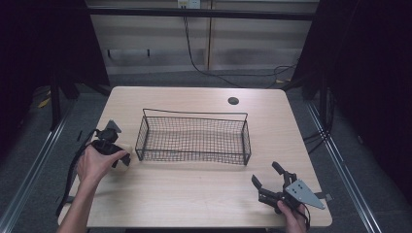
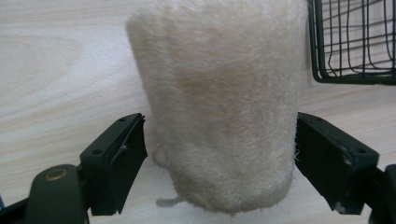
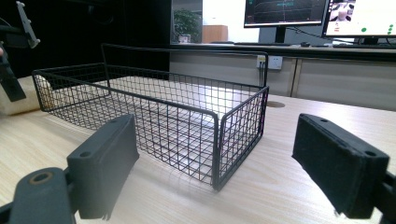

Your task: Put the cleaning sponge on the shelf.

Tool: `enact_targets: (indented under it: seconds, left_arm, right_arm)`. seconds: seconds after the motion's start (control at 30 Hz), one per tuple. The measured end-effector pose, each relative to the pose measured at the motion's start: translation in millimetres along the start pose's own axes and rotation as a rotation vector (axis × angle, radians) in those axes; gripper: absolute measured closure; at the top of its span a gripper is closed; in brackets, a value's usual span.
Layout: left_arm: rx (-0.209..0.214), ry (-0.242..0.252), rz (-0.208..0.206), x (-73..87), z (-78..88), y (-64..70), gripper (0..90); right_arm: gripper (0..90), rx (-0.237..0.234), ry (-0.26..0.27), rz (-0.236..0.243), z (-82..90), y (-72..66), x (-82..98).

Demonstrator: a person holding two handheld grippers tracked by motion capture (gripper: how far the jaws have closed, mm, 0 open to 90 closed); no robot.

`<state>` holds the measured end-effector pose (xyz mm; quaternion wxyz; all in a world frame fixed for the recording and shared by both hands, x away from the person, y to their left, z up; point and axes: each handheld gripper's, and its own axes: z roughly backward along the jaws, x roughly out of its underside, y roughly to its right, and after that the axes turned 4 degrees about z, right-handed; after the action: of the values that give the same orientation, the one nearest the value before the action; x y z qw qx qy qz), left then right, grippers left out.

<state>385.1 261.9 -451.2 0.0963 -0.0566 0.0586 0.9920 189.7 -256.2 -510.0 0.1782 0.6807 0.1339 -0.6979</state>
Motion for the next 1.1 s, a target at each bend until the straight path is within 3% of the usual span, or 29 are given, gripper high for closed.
enact_targets:
  seconds: [0.1, 0.23, 0.43, 0.47, 0.87, 1.1]
  left_arm:
    - [0.009, 0.001, 0.001, -1.0, -1.3, -1.1, 18.8]
    - [-0.011, 0.004, 0.018, -1.6, -4.3, -1.0, 19.2]
    - [-0.006, -0.016, 0.004, -0.2, -7.2, -0.3, 30.3]
    - [-0.004, -0.013, 0.019, 0.1, -8.1, 0.0, 31.4]
    - [-0.031, -0.023, 0.019, 2.6, -6.4, -1.9, 32.4]
    - [-0.003, -0.027, 0.014, 5.1, -0.9, -4.3, 32.5]
  right_arm:
    - [13.4, -0.002, -0.001, 0.000, -0.1, 0.2, -0.1]
    - [13.3, -0.003, -0.001, -0.002, 0.0, 0.3, 0.0]
    - [13.4, -0.004, -0.001, 0.000, -0.1, 0.3, 0.0]
    - [13.4, -0.004, 0.000, 0.000, -0.1, 0.3, 0.0]
    - [13.4, -0.007, -0.002, 0.000, -0.3, 0.7, -0.1]
    - [13.3, -0.006, -0.002, 0.000, -0.4, 0.6, -0.1]
